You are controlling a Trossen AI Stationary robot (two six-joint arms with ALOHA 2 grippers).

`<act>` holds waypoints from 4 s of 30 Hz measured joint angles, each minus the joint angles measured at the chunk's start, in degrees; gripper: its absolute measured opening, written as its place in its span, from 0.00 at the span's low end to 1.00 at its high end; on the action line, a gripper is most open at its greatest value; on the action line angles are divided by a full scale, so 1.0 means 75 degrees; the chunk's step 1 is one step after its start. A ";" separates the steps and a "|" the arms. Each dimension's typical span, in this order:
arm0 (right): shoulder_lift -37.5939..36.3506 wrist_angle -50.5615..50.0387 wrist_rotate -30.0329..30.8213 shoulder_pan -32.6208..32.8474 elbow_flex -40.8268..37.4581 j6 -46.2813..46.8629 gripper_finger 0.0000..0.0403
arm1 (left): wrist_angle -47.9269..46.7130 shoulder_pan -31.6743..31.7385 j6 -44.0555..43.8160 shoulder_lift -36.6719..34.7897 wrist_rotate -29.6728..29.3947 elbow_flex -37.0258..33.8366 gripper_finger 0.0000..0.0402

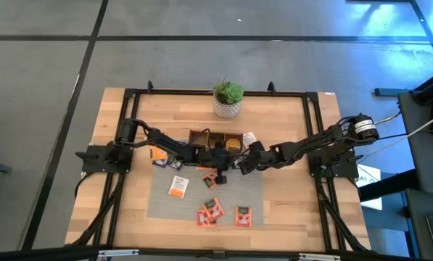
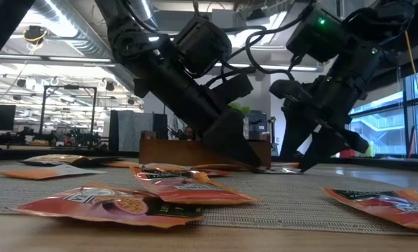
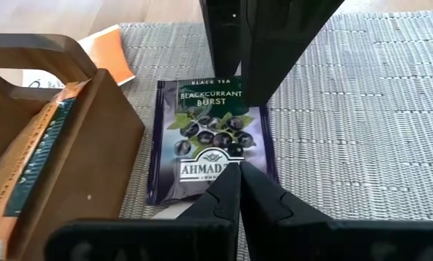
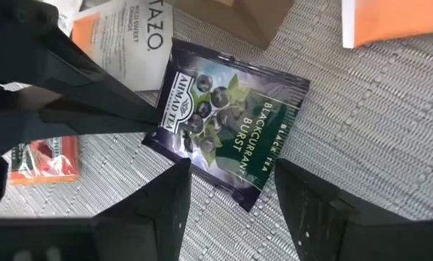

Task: Pick & Place Tea
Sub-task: Put the dark blue tea bag into the middle section of the wooden organizer

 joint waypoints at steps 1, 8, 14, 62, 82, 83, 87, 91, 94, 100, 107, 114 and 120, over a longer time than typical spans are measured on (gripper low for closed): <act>0.0000 0.0020 -0.0004 0.0000 0.0000 0.0060 0.50 | -0.0004 -0.0002 0.0000 0.0001 0.0003 0.0000 0.01; 0.0184 0.0043 -0.0222 -0.0064 0.0026 0.0385 0.47 | -0.0112 -0.0004 -0.0012 0.0003 0.0023 0.0000 0.01; 0.0376 0.0177 -0.0228 -0.0061 0.0027 0.0383 0.36 | -0.0265 -0.0037 -0.0022 -0.0002 -0.0098 0.0000 0.01; -0.0548 -0.0644 0.0013 -0.0008 0.0364 -0.2322 0.00 | -0.2220 0.0059 0.0535 -0.2798 -0.0099 -0.0302 0.01; -0.0565 -0.4774 0.1592 -0.0153 0.4797 -0.5929 0.00 | -0.1398 0.0473 -0.1345 -0.8029 -0.0776 -0.4389 0.01; -0.0562 -0.4775 0.1639 -0.0232 0.4909 -0.6149 0.00 | -0.1447 0.0473 -0.1349 -0.8119 -0.0869 -0.4452 0.01; -0.0464 -0.4748 0.1629 -0.0669 0.5172 -0.6981 0.00 | -0.1539 0.0473 -0.1344 -0.8285 -0.1090 -0.4620 0.01; -0.0235 -0.4532 0.1606 -0.1101 0.5209 -0.7640 0.00 | -0.1666 0.0473 -0.1346 -0.8255 -0.1158 -0.4701 0.01; 0.0047 -0.4476 0.1535 -0.1299 0.5199 -0.7903 0.00 | -0.1954 0.0473 -0.1455 -0.8247 -0.1155 -0.4709 0.01; 0.0590 -0.4130 0.0397 -0.1381 0.5199 -0.8462 0.04 | -0.2258 0.0456 -0.1733 -0.8220 -0.0938 -0.4709 0.01; 0.0799 -0.4076 -0.0239 -0.1209 0.5201 -0.8446 0.04 | -0.0898 -0.0059 -0.1813 -0.7151 0.0077 -0.4704 0.01; 0.0874 -0.3613 0.0042 -0.0304 0.4525 -0.8140 0.02 | 0.0799 -0.0482 -0.2379 -0.5155 -0.0344 -0.4701 0.01; 0.0874 -0.2193 0.1235 0.0292 0.3205 -0.6884 0.03 | 0.1247 -0.0430 -0.3037 -0.3919 -0.0503 -0.4427 0.01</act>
